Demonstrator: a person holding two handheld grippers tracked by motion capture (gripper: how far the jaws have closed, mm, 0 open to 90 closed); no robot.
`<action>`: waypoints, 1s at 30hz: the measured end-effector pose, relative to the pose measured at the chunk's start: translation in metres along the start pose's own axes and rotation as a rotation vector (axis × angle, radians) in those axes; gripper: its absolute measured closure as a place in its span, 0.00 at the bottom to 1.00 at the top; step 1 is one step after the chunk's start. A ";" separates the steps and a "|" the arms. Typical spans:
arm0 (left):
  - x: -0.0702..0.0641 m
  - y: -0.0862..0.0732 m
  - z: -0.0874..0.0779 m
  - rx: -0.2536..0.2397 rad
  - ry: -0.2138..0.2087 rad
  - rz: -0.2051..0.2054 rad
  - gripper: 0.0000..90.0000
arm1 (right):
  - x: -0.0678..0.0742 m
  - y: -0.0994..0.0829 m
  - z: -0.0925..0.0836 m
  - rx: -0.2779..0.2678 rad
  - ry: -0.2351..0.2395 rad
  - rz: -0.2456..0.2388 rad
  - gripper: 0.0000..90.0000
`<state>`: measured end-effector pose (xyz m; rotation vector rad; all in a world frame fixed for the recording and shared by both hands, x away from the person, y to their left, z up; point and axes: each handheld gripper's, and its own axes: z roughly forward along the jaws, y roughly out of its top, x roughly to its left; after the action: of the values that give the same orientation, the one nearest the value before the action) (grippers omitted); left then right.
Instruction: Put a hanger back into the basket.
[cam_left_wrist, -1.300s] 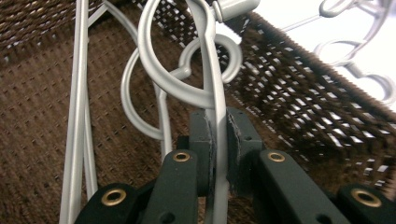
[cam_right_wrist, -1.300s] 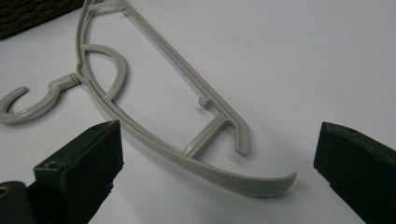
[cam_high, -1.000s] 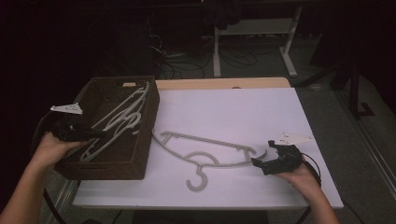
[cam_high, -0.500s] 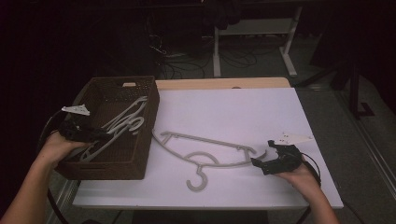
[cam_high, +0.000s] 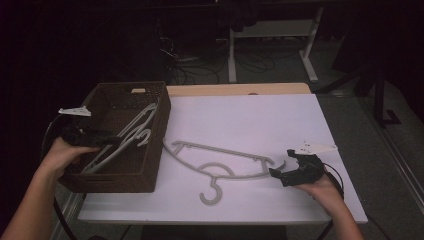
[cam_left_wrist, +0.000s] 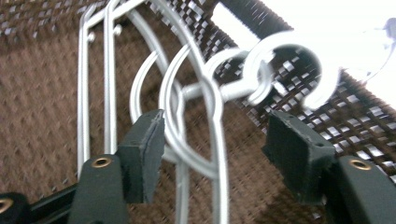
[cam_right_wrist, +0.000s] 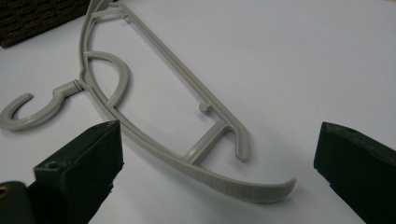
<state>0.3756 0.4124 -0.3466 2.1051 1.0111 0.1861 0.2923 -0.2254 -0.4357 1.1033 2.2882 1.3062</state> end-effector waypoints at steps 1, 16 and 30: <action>-0.002 0.003 -0.002 -0.009 0.003 0.009 0.40 | 0.000 0.001 0.000 -0.004 -0.002 0.003 0.01; -0.075 0.052 -0.002 -0.136 -0.085 0.121 0.17 | -0.001 0.002 -0.002 -0.011 0.006 0.011 0.01; -0.137 0.086 0.047 -0.137 -0.199 0.214 0.17 | 0.000 0.003 -0.003 -0.014 0.009 0.015 0.01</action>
<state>0.3551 0.2543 -0.2931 2.0574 0.6387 0.1440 0.2925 -0.2263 -0.4319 1.1136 2.2778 1.3340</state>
